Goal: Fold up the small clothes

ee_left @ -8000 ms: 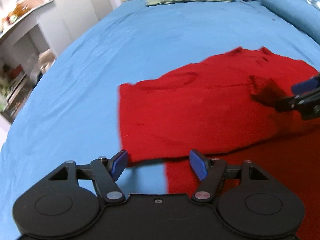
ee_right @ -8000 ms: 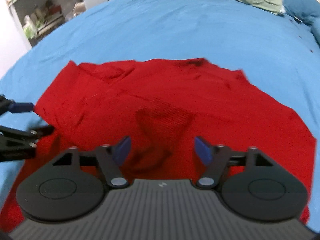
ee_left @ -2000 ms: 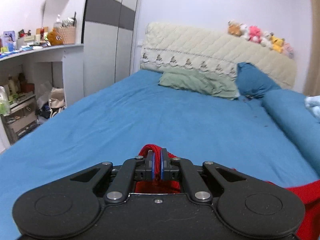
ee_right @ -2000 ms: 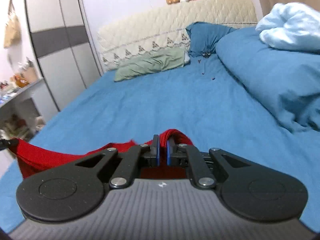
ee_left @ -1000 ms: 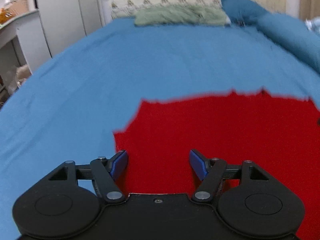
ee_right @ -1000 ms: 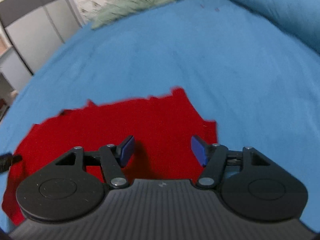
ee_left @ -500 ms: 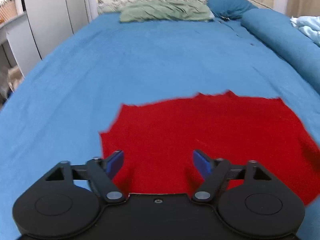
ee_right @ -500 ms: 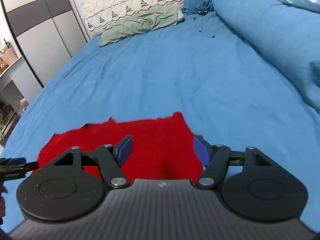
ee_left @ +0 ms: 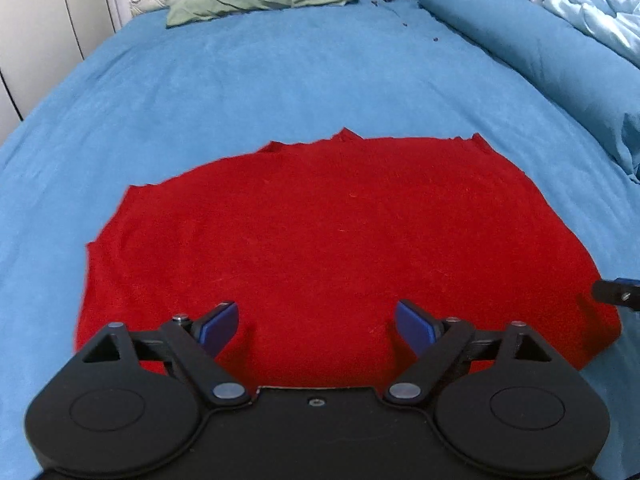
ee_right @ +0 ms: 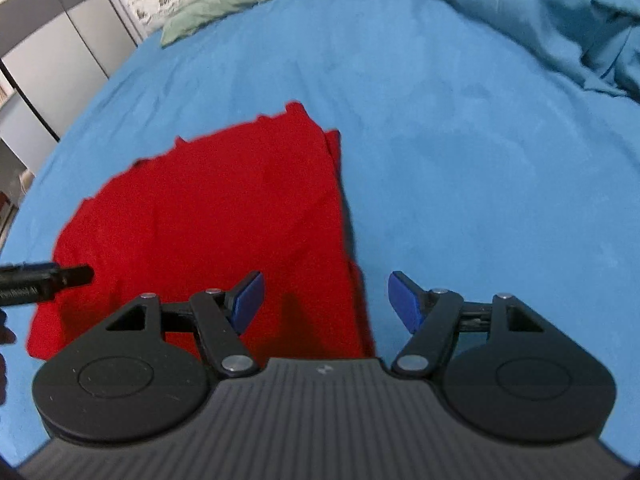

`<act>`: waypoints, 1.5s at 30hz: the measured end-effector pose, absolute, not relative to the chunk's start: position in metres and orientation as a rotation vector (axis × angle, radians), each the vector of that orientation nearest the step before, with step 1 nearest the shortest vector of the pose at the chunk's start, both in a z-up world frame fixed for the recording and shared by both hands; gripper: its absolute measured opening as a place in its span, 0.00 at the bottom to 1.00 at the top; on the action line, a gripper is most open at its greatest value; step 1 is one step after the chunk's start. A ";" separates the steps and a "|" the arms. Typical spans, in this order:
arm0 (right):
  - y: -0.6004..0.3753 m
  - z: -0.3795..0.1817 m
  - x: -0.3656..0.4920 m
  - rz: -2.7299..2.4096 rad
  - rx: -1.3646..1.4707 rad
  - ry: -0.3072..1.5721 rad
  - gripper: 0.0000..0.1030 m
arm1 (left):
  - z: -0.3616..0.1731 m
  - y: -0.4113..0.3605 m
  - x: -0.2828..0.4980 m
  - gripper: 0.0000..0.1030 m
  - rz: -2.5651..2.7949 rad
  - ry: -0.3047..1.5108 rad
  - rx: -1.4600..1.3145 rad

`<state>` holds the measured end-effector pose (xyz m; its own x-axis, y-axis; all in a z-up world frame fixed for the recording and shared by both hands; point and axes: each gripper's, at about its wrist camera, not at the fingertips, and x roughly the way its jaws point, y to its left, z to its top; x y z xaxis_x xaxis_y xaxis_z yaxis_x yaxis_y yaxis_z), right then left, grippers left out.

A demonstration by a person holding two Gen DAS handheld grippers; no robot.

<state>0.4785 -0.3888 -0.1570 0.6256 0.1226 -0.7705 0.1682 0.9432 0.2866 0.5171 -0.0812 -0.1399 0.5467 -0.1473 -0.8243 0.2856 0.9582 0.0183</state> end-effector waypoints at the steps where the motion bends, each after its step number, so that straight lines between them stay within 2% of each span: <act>1: -0.389 -0.165 0.483 -0.020 0.349 0.914 0.78 | -0.144 -0.083 0.522 0.86 -0.254 0.973 0.160; 7: -0.380 -0.188 0.494 0.026 0.267 0.938 0.73 | -0.167 -0.088 0.540 0.86 -0.203 1.090 0.171; 9: -0.376 -0.190 0.495 0.043 0.238 0.937 0.67 | -0.174 -0.084 0.546 0.92 -0.195 1.126 0.152; 11: -0.372 -0.190 0.496 0.067 0.221 0.945 0.52 | -0.180 -0.079 0.551 0.99 -0.173 1.151 0.132; 12: -0.370 -0.190 0.497 0.080 0.214 0.951 0.47 | -0.183 -0.078 0.554 1.00 -0.164 1.164 0.122; 14: -0.370 -0.187 0.498 0.107 0.227 0.968 0.29 | -0.186 -0.078 0.557 1.00 -0.160 1.174 0.116; 15: -0.370 -0.184 0.500 0.106 0.234 0.979 0.25 | -0.186 -0.079 0.557 1.00 -0.157 1.174 0.124; 18: -0.377 -0.169 0.504 0.101 0.336 0.987 0.22 | -0.186 -0.080 0.558 1.00 -0.152 1.179 0.123; 22: -0.379 -0.122 0.504 0.169 0.532 0.892 0.21 | -0.179 -0.074 0.561 1.00 -0.171 1.195 0.114; 27: -0.316 -0.059 0.535 0.407 0.557 0.801 0.21 | -0.150 -0.035 0.547 0.96 -0.161 1.154 0.128; 31: -0.219 -0.045 0.564 0.654 0.446 0.837 0.21 | -0.135 0.017 0.528 0.96 -0.167 1.122 0.149; 36: -0.086 -0.101 0.586 0.854 0.263 1.006 0.21 | -0.160 0.067 0.501 0.96 -0.194 1.154 0.175; 40: -0.030 -0.155 0.591 0.828 0.105 1.115 0.22 | -0.178 0.089 0.480 0.96 -0.212 1.160 0.142; 42: -0.028 -0.155 0.586 0.821 0.094 1.088 0.30 | -0.177 0.092 0.473 0.96 -0.228 1.141 0.124; 43: -0.031 -0.151 0.587 0.829 0.113 1.091 0.46 | -0.176 0.093 0.473 0.96 -0.240 1.131 0.121; 44: -0.036 -0.147 0.586 0.849 0.149 1.096 0.57 | -0.173 0.093 0.472 0.96 -0.250 1.119 0.119; 45: -0.043 -0.139 0.585 0.859 0.183 1.092 0.75 | -0.170 0.094 0.472 0.96 -0.258 1.106 0.117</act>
